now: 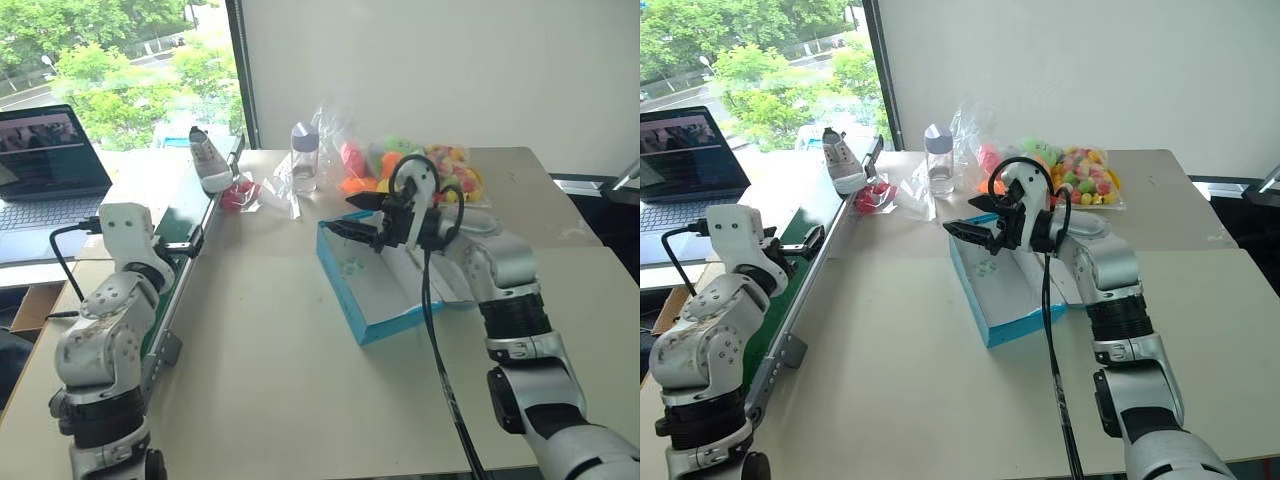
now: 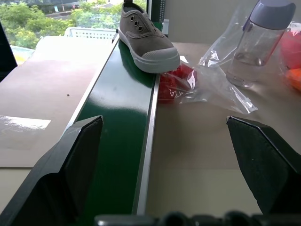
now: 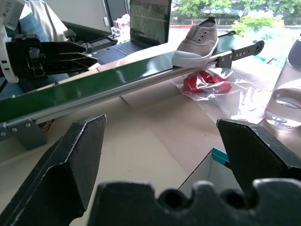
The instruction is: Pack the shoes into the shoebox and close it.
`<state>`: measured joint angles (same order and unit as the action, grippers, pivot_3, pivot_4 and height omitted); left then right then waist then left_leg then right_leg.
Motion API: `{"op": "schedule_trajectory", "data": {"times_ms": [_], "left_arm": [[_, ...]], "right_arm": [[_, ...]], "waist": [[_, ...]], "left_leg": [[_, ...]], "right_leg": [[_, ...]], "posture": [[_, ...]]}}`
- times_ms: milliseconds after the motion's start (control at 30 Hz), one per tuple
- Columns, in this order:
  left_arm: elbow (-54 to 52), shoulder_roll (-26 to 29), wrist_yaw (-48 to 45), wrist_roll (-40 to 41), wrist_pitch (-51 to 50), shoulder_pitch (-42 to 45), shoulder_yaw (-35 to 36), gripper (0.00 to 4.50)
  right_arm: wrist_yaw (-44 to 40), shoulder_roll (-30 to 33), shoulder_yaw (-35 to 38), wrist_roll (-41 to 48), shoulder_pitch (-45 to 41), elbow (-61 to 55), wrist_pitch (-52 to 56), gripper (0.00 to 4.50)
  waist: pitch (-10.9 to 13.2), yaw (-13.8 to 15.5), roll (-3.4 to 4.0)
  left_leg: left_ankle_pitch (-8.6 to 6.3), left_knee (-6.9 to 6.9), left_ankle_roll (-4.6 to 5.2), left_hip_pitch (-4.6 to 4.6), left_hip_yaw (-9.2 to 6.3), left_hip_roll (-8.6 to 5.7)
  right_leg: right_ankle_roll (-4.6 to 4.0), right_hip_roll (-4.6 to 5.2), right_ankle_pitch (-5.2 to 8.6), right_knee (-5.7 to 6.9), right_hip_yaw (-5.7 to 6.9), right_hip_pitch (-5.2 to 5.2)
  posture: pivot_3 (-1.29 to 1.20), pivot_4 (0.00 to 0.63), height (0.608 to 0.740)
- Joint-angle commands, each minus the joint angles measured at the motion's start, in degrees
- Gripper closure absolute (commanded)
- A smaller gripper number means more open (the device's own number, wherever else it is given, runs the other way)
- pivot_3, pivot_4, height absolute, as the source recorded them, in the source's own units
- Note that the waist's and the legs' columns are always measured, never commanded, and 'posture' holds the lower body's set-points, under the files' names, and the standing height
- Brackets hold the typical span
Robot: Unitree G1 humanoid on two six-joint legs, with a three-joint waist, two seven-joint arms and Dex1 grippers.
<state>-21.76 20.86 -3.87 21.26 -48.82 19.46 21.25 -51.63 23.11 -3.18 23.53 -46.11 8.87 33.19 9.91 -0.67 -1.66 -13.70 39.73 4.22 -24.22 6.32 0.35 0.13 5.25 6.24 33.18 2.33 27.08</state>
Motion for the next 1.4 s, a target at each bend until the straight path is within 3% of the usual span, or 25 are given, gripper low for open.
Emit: {"op": "schedule_trajectory", "data": {"times_ms": [33,367,900,1100,1367,1400], "left_arm": [[0.1,-2.1,4.1,-1.8,2.2,4.3,-0.5,0.0],[11.0,-4.5,12.2,-7.2,2.7,11.6,0.0,0.0],[25.6,-4.9,12.2,-6.1,3.0,16.6,2.4,0.0],[23.5,-5.8,12.9,-5.7,2.4,14.7,4.1,1.6],[20.9,-5.9,15.6,-5.9,2.8,14.7,6.3,4.41],[20.6,-5.9,15.5,-5.6,3.4,14.9,6.6,4.46]], "right_arm": [[0.3,0.7,1.2,0.8,0.1,-3.0,0.6,0.04],[-0.8,1.3,0.4,2.4,1.1,-6.9,3.6,0.04],[-3.1,4.1,-0.8,3.5,1.3,-12.9,7.4,0.04],[-2.4,4.1,-0.8,3.2,1.2,-13.0,7.0,0.0],[-2.7,4.3,-1.6,1.8,1.1,-11.7,5.6,0.0],[-2.7,4.2,-1.6,1.8,1.0,-11.6,5.5,0.0]], "waist": [[0.0,0.0,0.0],[0.0,0.0,-0.02],[0.0,0.0,-0.03],[0.0,0.5,-0.03],[0.0,1.1,-0.03],[0.0,1.1,-0.03]], "left_leg": [[0.0,0.0,0.0,0.0,0.0,0.0],[0.03,0.01,0.07,0.01,0.0,0.01],[0.02,0.02,0.05,0.01,0.0,-0.01],[0.01,0.02,0.01,0.02,-0.01,-0.01],[0.0,0.02,0.0,0.02,-0.01,-0.02],[0.0,0.02,0.0,0.01,-0.01,-0.02]], "right_leg": [[0.0,0.0,0.0,0.0,0.0,0.0],[0.01,-0.04,-0.01,0.01,0.0,-0.04],[0.02,0.0,-0.02,0.01,0.01,-0.04],[0.01,0.04,-0.03,0.03,0.02,-0.04],[0.0,0.07,-0.04,0.02,0.03,-0.03],[0.0,0.07,-0.04,0.01,0.03,-0.03]], "posture": [[0.0,0.15,0.74],[0.0,0.15,0.74],[0.0,0.15,0.74],[0.0,0.15,0.74],[0.0,0.15,0.74],[0.0,0.15,0.74]]}}
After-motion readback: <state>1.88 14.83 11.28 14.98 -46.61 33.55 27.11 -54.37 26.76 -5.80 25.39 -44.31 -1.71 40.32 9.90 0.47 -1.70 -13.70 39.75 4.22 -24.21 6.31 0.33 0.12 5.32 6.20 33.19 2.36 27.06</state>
